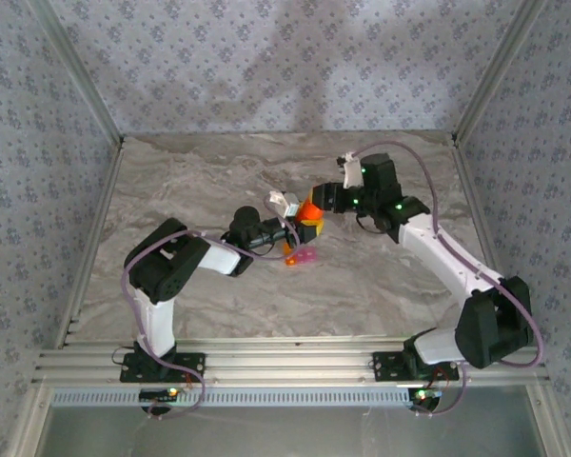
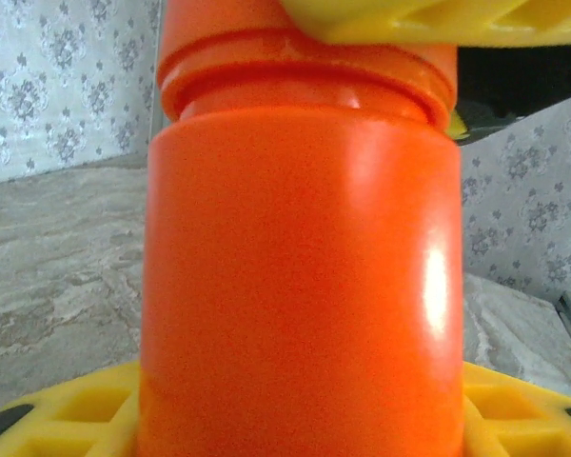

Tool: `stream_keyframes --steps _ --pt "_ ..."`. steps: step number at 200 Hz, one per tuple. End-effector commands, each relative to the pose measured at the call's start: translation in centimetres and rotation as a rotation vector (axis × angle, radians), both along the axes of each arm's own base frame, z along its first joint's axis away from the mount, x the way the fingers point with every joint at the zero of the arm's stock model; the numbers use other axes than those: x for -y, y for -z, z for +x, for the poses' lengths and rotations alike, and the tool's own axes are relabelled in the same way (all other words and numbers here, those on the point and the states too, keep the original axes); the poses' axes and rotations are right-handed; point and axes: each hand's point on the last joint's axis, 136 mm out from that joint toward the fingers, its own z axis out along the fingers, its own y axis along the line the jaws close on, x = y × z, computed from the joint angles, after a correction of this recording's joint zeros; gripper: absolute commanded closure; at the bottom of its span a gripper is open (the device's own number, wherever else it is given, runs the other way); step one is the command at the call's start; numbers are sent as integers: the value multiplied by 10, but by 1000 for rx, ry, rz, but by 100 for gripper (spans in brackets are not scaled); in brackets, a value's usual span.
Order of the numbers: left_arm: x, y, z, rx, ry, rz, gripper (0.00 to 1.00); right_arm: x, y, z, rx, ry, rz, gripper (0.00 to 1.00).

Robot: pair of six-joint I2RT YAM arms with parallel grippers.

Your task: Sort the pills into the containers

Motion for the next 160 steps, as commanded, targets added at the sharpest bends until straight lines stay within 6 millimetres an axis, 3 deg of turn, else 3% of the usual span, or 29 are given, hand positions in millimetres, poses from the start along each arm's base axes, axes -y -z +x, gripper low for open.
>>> stream_keyframes --steps 1,68,122,141,154,160 --pt "7 -42 -10 117 41 -96 100 -14 35 -21 -154 121 -18 65" --pt "9 -41 -9 113 43 -94 100 -14 20 -21 -122 111 -22 56" --pt "8 -41 -9 111 42 -93 100 0 -33 -19 -18 11 22 22" --pt "8 -41 -9 112 41 -92 100 4 -49 -23 33 -43 26 16" --pt "8 -41 -10 113 43 -94 100 9 -46 -25 46 -72 -10 15" --pt "7 -42 -10 113 43 -94 100 10 -59 -24 84 -87 -13 14"
